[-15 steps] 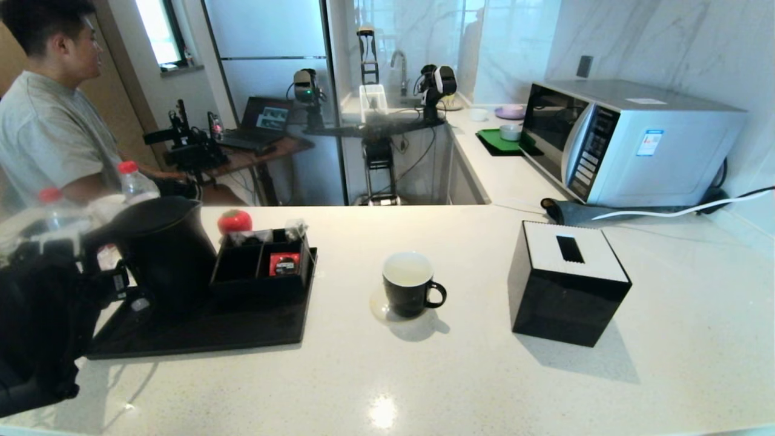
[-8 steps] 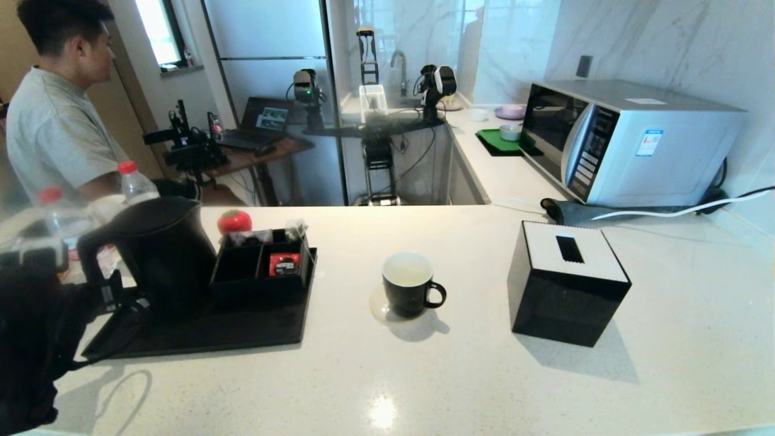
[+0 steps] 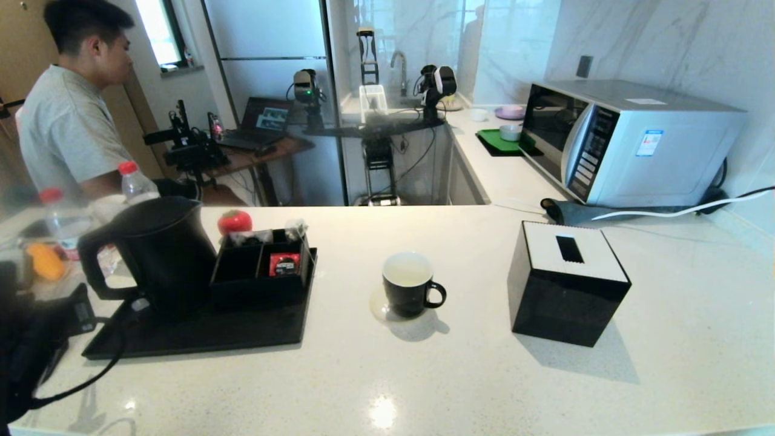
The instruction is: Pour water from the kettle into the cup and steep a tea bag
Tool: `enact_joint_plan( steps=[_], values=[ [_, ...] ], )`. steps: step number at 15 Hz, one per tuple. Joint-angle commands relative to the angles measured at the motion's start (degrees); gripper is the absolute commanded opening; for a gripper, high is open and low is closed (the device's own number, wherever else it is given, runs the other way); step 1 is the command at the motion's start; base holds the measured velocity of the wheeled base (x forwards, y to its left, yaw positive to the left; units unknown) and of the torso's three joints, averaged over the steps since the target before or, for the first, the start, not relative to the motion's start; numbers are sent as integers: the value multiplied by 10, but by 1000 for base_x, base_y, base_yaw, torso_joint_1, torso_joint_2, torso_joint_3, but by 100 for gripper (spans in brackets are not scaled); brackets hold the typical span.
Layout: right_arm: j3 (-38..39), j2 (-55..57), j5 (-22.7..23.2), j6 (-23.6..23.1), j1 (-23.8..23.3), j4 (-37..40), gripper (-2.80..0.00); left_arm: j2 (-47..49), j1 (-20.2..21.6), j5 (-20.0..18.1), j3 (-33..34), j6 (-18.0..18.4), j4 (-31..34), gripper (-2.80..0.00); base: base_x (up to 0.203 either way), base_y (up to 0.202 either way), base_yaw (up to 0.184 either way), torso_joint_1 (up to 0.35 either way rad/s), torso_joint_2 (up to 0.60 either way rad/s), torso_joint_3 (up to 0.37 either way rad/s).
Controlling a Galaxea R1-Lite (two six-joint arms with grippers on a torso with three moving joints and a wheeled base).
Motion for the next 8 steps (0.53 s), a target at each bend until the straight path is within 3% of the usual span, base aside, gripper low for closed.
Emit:
enact_joint_plan(
  steps=[1,5,8],
  values=[
    [0,1,0,-1,0,0,-280,-60,-8,1,48,1,-27,-280,0,0,0,0,0,0],
    [0,1,0,-1,0,0,-280,-122,-44,1,74,5,-3,-280,0,0,0,0,0,0],
    [0,1,0,-1,0,0,-280,-173,-108,1,56,5,57,-280,0,0,0,0,0,0]
  ],
)
